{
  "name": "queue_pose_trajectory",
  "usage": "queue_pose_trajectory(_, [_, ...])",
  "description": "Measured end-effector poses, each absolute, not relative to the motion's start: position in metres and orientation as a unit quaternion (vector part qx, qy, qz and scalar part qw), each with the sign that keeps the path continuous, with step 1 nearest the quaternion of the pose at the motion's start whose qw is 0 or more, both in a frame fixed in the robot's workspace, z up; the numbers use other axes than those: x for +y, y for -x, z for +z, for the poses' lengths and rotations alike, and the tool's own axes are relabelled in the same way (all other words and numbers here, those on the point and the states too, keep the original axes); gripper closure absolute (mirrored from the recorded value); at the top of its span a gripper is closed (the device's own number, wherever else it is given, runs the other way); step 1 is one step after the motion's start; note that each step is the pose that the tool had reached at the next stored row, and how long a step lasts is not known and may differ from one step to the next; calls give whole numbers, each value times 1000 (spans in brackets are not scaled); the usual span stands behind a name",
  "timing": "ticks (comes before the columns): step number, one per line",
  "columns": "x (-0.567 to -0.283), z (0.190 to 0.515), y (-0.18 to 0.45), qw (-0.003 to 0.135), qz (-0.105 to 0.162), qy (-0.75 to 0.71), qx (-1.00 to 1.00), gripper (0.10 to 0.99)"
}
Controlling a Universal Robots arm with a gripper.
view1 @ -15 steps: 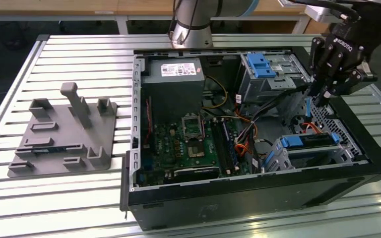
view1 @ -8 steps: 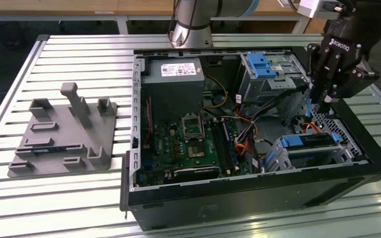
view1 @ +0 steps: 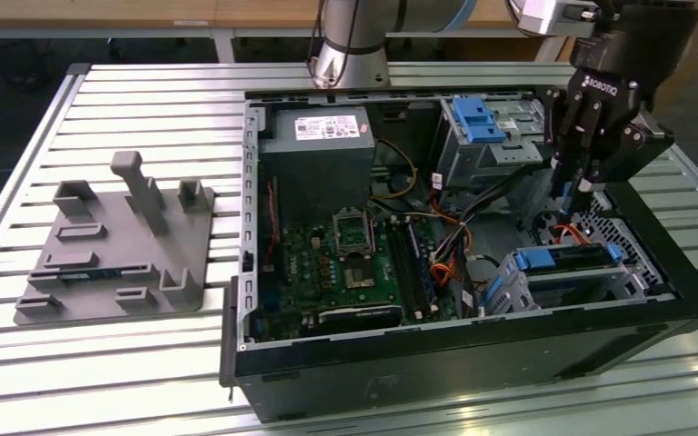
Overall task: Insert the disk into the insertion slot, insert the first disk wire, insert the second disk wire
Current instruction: 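Insert the second disk wire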
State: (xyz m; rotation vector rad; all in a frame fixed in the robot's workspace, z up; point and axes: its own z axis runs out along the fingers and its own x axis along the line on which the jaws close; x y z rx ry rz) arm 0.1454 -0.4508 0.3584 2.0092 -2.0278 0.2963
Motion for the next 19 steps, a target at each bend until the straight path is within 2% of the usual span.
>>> queue_pose_trajectory(13, [-448,348,-142,147,119,-706,-682,729])
queue_pose_trajectory(19, [-448,348,-142,147,119,-706,-683,729])
